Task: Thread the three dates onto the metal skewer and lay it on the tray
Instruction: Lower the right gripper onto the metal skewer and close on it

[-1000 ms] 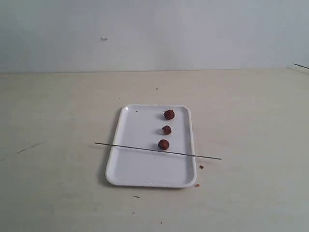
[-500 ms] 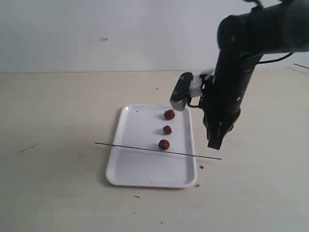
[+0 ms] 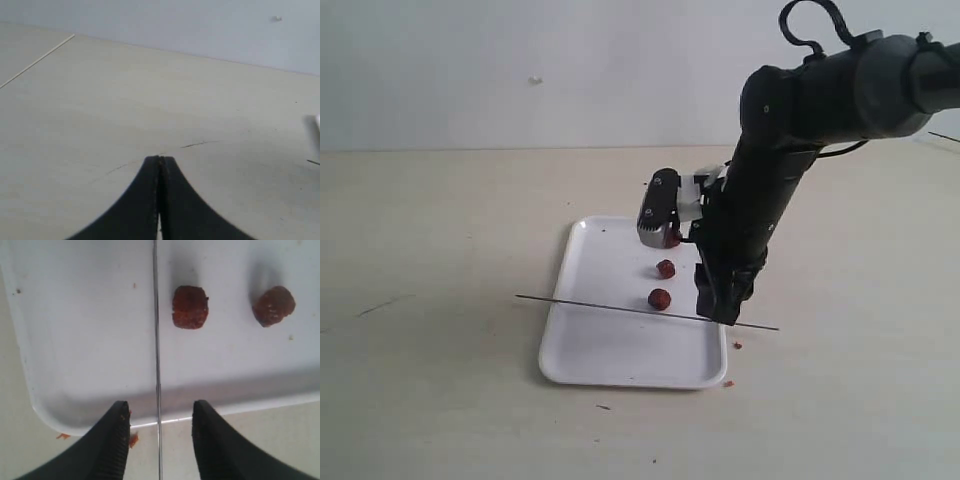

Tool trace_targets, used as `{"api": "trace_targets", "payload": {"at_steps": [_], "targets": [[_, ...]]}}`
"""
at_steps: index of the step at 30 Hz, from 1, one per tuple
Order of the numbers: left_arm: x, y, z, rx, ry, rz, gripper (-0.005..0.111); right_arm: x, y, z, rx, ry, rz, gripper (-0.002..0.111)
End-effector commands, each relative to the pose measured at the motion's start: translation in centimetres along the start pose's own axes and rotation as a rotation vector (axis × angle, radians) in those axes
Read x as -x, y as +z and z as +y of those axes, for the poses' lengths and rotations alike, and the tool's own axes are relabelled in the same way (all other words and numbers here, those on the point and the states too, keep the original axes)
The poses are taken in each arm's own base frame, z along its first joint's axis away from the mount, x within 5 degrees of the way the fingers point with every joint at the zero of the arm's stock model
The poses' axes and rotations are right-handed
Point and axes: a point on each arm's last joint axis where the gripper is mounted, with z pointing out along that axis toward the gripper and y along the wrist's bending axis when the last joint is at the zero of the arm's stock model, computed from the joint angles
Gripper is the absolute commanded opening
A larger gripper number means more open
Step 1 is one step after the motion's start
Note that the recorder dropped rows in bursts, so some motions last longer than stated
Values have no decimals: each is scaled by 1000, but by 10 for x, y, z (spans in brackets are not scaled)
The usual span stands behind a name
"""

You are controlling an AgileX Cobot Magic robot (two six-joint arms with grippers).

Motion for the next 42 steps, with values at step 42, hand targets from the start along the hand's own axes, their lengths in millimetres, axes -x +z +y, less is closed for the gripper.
{"api": "trace_targets", "payload": {"at_steps": [42], "targets": [[1, 0, -1, -11, -2, -21, 0, 10, 47, 8, -9, -91, 103, 27]]}}
